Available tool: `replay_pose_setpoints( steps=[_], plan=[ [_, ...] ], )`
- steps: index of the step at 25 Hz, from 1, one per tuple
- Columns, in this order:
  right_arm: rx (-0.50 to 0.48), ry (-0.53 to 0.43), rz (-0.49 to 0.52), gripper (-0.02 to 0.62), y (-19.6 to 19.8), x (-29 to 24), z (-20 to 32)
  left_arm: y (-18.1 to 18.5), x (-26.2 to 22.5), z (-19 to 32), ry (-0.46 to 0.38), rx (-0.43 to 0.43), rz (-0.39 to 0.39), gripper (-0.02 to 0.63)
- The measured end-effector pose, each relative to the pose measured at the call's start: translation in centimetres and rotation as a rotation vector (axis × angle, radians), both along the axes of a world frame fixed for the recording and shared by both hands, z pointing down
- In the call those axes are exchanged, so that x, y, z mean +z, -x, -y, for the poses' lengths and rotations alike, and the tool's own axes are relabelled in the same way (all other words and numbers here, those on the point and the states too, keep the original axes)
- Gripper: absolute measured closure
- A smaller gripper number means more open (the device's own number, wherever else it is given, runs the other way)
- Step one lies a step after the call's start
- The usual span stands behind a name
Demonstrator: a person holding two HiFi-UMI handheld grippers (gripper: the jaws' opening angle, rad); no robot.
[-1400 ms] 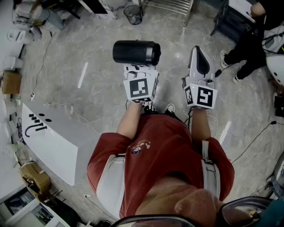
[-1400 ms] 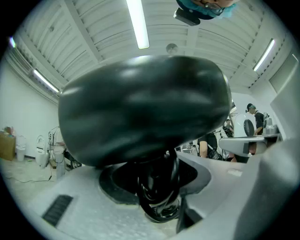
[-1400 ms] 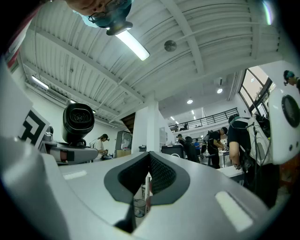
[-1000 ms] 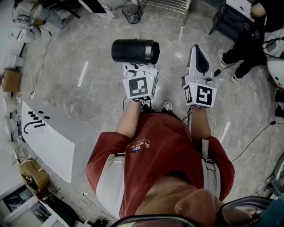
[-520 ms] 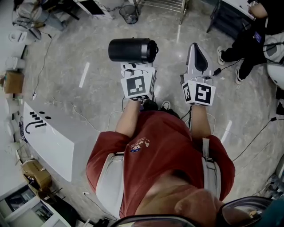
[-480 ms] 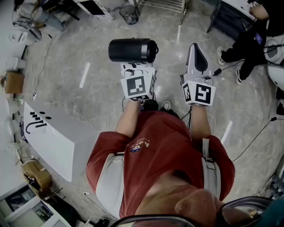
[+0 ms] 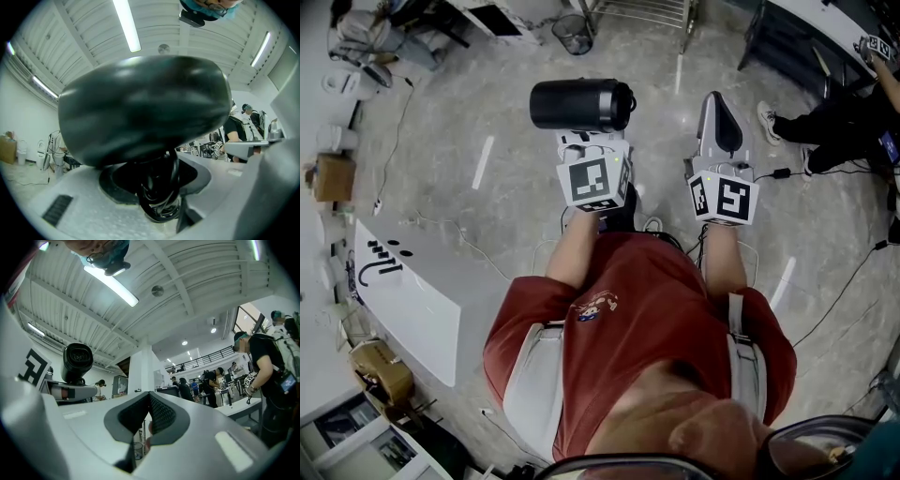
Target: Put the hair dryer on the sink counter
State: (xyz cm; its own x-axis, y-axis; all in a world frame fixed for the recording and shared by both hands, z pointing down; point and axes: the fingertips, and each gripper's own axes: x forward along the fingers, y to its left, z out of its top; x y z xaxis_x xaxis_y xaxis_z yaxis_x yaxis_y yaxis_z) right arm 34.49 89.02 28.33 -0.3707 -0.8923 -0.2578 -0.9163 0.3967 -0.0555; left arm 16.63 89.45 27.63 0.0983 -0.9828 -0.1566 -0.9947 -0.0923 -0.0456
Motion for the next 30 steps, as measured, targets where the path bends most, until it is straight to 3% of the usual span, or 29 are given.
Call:
replay_pose_setpoints(
  steps=[14,30],
  plan=[
    [-0.020,0.002,-0.042,0.595,3.2,0.7,7.9,1.9,0.9,7.5,-0.003,0.006,-0.020,0.407],
    [-0.032,0.028,-0.081,0.595,12.6,1.4,21.5,11.0,1.7,20.7,0.014,0.002,-0.037,0.407]
  ],
)
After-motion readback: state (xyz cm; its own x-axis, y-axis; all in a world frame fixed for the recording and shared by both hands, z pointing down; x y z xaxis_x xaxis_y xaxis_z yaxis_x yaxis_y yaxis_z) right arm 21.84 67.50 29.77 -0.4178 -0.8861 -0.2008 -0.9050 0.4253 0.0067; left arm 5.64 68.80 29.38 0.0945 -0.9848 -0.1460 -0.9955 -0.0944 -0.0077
